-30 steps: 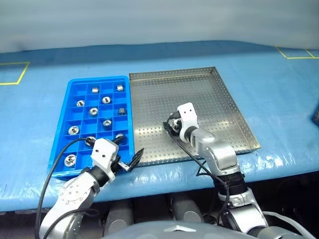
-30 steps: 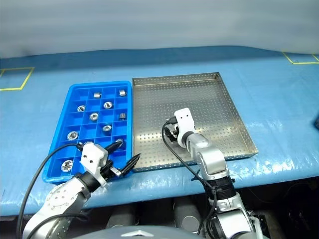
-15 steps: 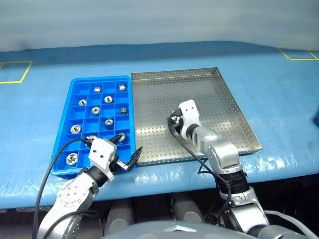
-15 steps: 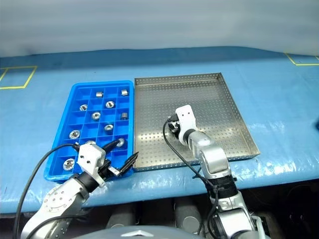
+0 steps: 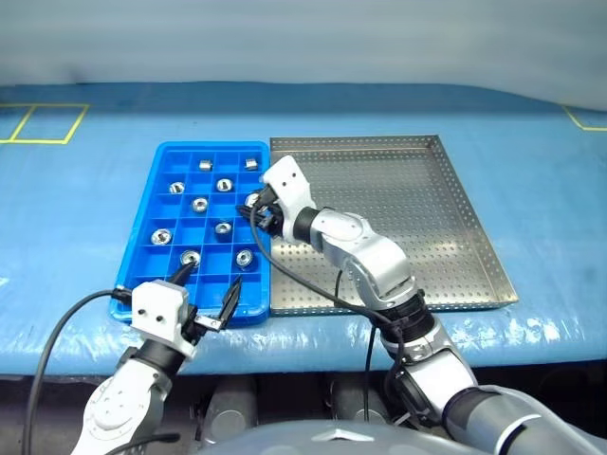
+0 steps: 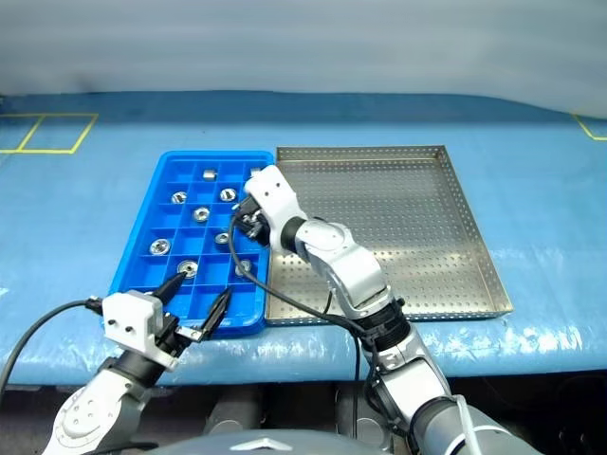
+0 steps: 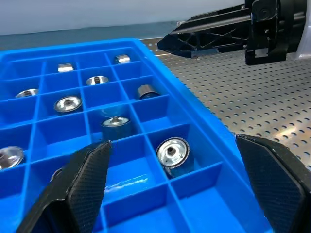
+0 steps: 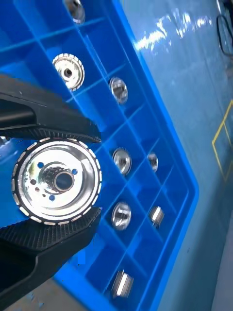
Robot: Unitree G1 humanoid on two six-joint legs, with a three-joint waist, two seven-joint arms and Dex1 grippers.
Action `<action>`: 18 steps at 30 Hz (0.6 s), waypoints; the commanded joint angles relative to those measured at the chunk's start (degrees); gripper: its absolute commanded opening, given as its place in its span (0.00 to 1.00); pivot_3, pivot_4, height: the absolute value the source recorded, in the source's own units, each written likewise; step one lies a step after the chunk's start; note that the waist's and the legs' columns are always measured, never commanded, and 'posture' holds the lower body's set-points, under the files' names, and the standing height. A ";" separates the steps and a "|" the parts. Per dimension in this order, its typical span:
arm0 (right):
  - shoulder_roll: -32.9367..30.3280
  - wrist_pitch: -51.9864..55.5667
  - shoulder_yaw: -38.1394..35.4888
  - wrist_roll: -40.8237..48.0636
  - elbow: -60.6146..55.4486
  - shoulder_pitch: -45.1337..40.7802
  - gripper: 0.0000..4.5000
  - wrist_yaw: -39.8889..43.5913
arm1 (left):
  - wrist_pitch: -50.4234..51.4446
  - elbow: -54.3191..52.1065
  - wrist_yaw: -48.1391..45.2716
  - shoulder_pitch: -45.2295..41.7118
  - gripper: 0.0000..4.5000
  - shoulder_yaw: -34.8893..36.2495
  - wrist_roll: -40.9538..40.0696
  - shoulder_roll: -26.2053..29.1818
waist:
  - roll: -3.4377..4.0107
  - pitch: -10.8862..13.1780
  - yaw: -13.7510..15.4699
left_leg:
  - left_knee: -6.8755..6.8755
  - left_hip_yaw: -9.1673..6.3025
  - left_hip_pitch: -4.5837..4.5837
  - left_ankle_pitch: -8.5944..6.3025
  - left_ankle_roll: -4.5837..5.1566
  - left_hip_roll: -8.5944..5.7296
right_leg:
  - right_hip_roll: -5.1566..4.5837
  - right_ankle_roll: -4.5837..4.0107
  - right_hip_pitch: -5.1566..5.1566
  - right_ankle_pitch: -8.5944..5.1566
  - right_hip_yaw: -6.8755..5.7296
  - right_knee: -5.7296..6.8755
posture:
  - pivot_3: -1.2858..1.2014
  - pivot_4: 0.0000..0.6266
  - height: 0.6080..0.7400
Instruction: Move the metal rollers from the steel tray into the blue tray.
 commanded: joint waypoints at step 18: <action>0.08 4.97 10.28 0.46 1.23 5.80 0.38 5.99 | -5.84 -6.35 0.57 14.39 1.00 -4.17 3.04 -0.70 | -0.08 0.00 5.08 | 0.01 0.09 -0.64 0.00 -0.02 0.02 | -0.03 -0.02 -0.74 -0.03 -0.02 0.00 | 0.68 0.24 1.00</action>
